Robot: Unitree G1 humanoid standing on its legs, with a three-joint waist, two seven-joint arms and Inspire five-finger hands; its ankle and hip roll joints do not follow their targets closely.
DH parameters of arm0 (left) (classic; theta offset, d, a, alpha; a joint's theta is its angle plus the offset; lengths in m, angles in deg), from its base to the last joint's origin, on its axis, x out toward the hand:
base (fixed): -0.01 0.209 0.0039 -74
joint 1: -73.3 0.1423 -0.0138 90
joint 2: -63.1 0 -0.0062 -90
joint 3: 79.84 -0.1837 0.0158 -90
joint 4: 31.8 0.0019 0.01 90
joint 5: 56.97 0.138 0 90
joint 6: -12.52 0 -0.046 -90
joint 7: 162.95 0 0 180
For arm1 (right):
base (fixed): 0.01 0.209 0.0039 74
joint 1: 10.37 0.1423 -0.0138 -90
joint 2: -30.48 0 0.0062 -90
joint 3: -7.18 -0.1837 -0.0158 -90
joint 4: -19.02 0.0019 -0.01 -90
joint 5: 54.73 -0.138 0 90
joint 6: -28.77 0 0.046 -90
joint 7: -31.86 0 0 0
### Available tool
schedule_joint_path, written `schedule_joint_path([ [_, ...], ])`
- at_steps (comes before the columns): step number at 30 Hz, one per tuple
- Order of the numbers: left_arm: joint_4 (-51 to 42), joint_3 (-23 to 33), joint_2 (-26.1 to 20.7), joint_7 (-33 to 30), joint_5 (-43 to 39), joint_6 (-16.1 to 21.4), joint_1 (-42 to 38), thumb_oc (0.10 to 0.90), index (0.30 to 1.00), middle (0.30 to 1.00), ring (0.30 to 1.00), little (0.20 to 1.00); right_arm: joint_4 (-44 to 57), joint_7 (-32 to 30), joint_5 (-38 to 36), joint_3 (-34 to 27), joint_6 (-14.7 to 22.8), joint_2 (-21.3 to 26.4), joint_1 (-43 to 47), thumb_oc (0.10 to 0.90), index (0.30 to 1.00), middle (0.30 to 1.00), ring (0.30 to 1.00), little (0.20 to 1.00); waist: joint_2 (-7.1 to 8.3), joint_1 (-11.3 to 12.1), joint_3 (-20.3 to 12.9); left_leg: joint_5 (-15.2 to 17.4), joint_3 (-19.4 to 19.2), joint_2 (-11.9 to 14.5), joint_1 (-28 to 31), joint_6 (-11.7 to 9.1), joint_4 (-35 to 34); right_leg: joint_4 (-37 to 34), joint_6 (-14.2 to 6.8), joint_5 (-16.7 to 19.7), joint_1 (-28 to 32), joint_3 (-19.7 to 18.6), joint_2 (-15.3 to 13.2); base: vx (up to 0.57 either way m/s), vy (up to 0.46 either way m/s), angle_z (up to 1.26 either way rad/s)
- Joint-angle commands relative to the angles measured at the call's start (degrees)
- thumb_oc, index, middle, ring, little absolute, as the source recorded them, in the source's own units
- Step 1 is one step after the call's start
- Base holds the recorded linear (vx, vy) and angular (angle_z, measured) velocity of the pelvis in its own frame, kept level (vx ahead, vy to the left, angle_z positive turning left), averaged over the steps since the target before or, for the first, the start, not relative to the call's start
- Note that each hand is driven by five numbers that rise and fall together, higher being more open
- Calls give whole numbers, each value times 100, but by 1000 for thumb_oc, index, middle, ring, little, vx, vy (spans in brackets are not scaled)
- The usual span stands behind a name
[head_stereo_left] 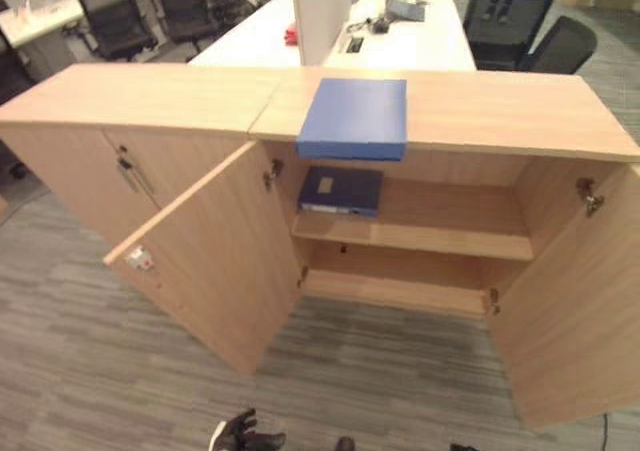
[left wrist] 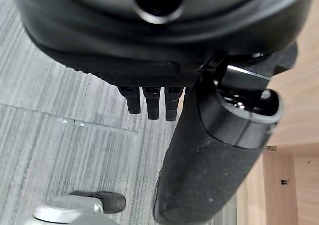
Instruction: Put the empty folder in the office cabinet
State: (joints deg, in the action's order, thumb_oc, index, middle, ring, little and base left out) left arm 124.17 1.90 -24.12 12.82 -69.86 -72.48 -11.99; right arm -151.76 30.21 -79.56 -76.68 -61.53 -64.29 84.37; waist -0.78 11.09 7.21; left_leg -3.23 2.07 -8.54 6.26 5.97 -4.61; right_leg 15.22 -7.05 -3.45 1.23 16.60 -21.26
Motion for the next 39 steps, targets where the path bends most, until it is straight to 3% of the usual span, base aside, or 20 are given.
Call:
schedule_joint_path([
  [1, 32, 227, -117, -20, 25, 59, 175, 800, 900, 900, 900, 900, 128, 119, -16, 107, 70, 51, 180, 800, 900, 900, 900, 900, 101, 161, 54, 561, 601, 108, -53, -313, -39, 172, -133, 1159, -513, 69, -315, 126, 71, -26],
  [2, 17, 204, -97, -28, -30, 70, 179, 800, 900, 900, 900, 900, 164, 112, -42, 131, 86, 65, 230, 800, 900, 900, 900, 900, 69, 110, 118, 575, 582, 123, -2, -300, -39, 130, -114, 1153, -755, 149, -87, 41, 6, -23],
  [4, -7, 186, -74, -26, -37, 71, 185, 800, 900, 900, 900, 900, 181, 102, -63, 141, 103, 82, 258, 800, 900, 900, 900, 900, 32, 78, 172, 585, 589, 132, 39, -293, -39, -8, -123, 1149, -860, 198, 102, 73, -13, -19],
  [6, -57, 67, -74, -45, 44, 75, 114, 800, 900, 900, 900, 900, 203, 79, -142, 217, 145, 78, 358, 800, 900, 900, 900, 900, 69, -124, 418, 689, 702, 54, 324, -252, -39, -371, -213, 1239, -1399, 362, 757, 183, -25, -16],
  [8, -92, 57, -93, -55, 100, 82, 80, 800, 900, 900, 900, 900, 194, 60, -165, 222, 160, 75, 368, 800, 900, 900, 900, 900, 92, -184, 520, 693, 727, 54, 410, -269, -39, -645, -161, 1353, -1357, 536, 869, 139, -47, -5],
  [10, -130, 59, -109, -52, 161, 91, 11, 800, 900, 900, 900, 900, 144, 18, -220, 186, 196, 51, 308, 800, 900, 900, 900, 900, 224, -186, 479, 828, 867, 33, 505, -305, -39, -1151, -74, 1269, -1086, 627, 1001, 262, -133, 63],
  [15, -152, -28, -13, -8, 160, 72, 28, 800, 900, 900, 900, 900, 46, 10, -96, 173, 190, 107, 199, 800, 900, 900, 900, 900, 180, -271, 145, 1014, 868, 307, 603, -341, -16, -1220, 77, 1056, -844, 745, 1151, 286, -109, 49],
  [23, -532, -347, -37, 170, 79, 34, -55, 800, 900, 900, 900, 900, 198, -6, 36, 183, 169, 273, 155, 800, 900, 900, 900, 900, 164, -414, 100, 1340, 820, 603, 488, -542, 480, -1048, 247, 610, -686, 714, 1278, 199, -115, 0],
  [26, -1000, -443, -77, 287, -90, 33, -37, 800, 900, 900, 900, 900, 236, 6, 68, 194, 170, 350, 125, 800, 900, 900, 900, 900, 197, -408, 190, 1364, 622, 546, 132, -728, 1471, -1107, 361, 423, -442, 689, 1336, 86, -110, 7],
  [27, -1390, -496, -116, 338, -202, 28, 5, 800, 900, 900, 900, 900, 273, -6, 62, 180, 168, 407, 148, 800, 900, 900, 900, 900, 239, -328, 338, 1043, 431, 462, -390, -892, 2359, -1180, 441, 340, -231, 712, 1328, 33, -93, 22],
  [30, -1902, -528, -178, 449, -342, -17, 147, 800, 900, 900, 900, 900, 306, -29, 58, 191, 153, 441, 218, 800, 900, 900, 900, 900, 317, -204, 438, 1044, 197, 458, -976, -841, 2695, -1281, 443, 303, -89, 674, 1272, 32, -56, 20],
  [32, -2323, -514, -296, 563, -408, -72, 348, 800, 900, 900, 900, 900, 323, -12, 104, 234, 124, 444, 263, 800, 900, 900, 900, 900, 426, -56, 449, 1192, 149, 475, -1224, -713, 2351, -1366, 375, 336, 4, 535, 1248, 118, -1, -30],
  [33, -2498, -490, -355, 595, -462, -89, 435, 800, 900, 900, 900, 900, 325, 1, 143, 268, 113, 430, 287, 800, 900, 900, 900, 900, 455, 23, 454, 1067, 233, 482, -1313, -702, 2126, -1402, 358, 358, 50, 450, 1269, 137, 45, -31],
  [34, -2757, -406, -441, 621, -600, -137, 516, 800, 900, 900, 900, 900, 334, -18, 193, 339, 107, 418, 378, 800, 900, 900, 900, 900, 434, 176, 449, 686, 492, 474, -1490, -737, 1798, -1433, 351, 364, 100, 327, 1368, 119, 41, -11],
  [36, -2828, -364, -475, 610, -633, -129, 534, 800, 900, 900, 900, 900, 331, -26, 190, 367, 105, 394, 398, 800, 900, 900, 900, 900, 418, 218, 452, 583, 570, 456, -1494, -754, 1677, -1448, 354, 376, 139, 271, 1399, 84, 33, -34],
  [37, -3053, -219, -436, 610, -726, -121, 670, 800, 900, 900, 900, 900, 307, -24, 220, 326, 94, 337, 355, 800, 900, 900, 900, 900, 346, 273, 349, 517, 725, 543, -1213, -751, 1127, -1529, 333, 391, 216, 190, 1510, 109, 61, -56],
  [39, -3129, -168, -401, 581, -761, -137, 732, 800, 900, 900, 900, 900, 300, -33, 228, 298, 86, 314, 314, 800, 900, 900, 900, 900, 337, 262, 283, 452, 776, 567, -1076, -748, 899, -1589, 324, 411, 260, 165, 1532, 116, 69, -40],
])
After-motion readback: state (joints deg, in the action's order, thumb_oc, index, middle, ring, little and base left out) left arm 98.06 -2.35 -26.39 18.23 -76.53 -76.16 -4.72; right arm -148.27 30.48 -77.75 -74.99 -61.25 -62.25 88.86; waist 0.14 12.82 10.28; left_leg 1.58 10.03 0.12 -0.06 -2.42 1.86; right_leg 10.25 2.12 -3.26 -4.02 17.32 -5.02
